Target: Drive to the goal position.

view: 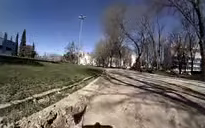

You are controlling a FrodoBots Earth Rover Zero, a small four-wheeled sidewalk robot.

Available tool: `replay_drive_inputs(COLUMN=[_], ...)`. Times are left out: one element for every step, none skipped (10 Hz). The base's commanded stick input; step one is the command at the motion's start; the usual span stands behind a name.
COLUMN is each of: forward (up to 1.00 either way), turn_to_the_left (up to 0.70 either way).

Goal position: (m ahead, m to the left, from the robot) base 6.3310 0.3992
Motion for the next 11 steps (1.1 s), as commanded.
replay_drive_inputs(forward=[0.91, 0.91, 0.91, 0.91, 0.91, 0.91, 0.91, 0.91, 0.91, 0.91, 0.91], turn_to_the_left=[-0.35, -0.35, -0.34, -0.34, -0.34, -0.30, -0.26, -0.21, -0.17, -0.12, -0.08])
